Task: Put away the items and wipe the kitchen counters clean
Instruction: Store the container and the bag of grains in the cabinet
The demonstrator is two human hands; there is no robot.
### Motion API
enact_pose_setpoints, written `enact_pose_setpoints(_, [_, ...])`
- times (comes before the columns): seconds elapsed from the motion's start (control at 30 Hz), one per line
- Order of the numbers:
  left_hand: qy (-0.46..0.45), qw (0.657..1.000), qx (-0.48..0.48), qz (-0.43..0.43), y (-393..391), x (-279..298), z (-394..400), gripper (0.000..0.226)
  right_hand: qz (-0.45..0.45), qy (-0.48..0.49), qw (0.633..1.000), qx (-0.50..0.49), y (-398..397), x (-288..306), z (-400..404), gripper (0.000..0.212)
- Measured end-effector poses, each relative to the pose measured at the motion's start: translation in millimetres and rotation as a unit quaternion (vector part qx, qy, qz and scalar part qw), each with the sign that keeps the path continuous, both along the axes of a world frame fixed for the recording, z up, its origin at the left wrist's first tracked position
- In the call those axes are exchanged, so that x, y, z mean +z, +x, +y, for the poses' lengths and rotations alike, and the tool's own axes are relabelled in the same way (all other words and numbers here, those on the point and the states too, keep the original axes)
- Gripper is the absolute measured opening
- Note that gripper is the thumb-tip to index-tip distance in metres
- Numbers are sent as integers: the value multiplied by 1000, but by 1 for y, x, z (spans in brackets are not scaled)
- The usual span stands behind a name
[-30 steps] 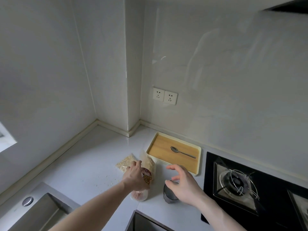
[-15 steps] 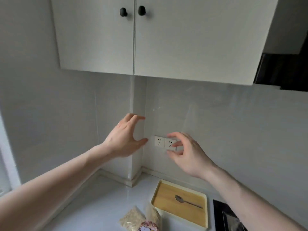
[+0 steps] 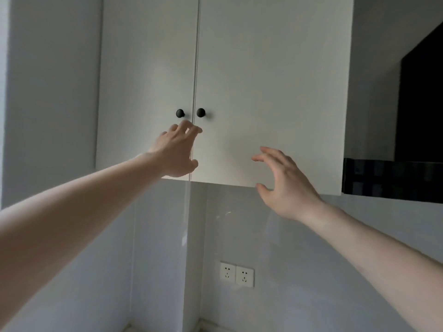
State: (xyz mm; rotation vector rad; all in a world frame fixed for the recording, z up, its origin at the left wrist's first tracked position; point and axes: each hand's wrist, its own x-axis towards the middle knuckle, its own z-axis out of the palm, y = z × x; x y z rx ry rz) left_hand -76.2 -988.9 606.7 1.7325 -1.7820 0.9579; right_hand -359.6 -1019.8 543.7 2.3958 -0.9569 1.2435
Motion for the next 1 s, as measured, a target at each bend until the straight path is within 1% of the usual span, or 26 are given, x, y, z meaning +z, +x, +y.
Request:
enact_pose_setpoints(0.13, [-2,999,38,8,-1,36,-18,87,21,-22,999,-38,-10,22,-15,59])
enact_pose_setpoints(0.27, [-14,998,51,18,-9,56,-39,87,42,-39,996,-65,-21,29,-34,63])
enact_pose_setpoints(0.43, [-29,998,51,26,-15,64,-62,84,120,-97,980,-123,-30,28,-56,77])
enact_pose_setpoints(0.47, [-41,997,51,27,-16,64,-65,80,136,-104,976,-133,-30,26,-60,80])
enact_pose_setpoints(0.6, [-89,994,67,17,-12,67,-69,51,183,-129,961,-164,-26,17,-73,90])
enact_pose_setpoints(0.77, [-92,995,33,33,-9,69,-66,48,175,-144,958,-173,-19,11,-78,97])
enact_pose_setpoints(0.9, [-99,993,27,59,-14,69,-58,47,163,-131,962,-174,-16,5,-72,99])
enact_pose_setpoints(1.0, [-121,989,12,86,-16,65,-44,47,151,-113,968,-168,-13,2,-61,99])
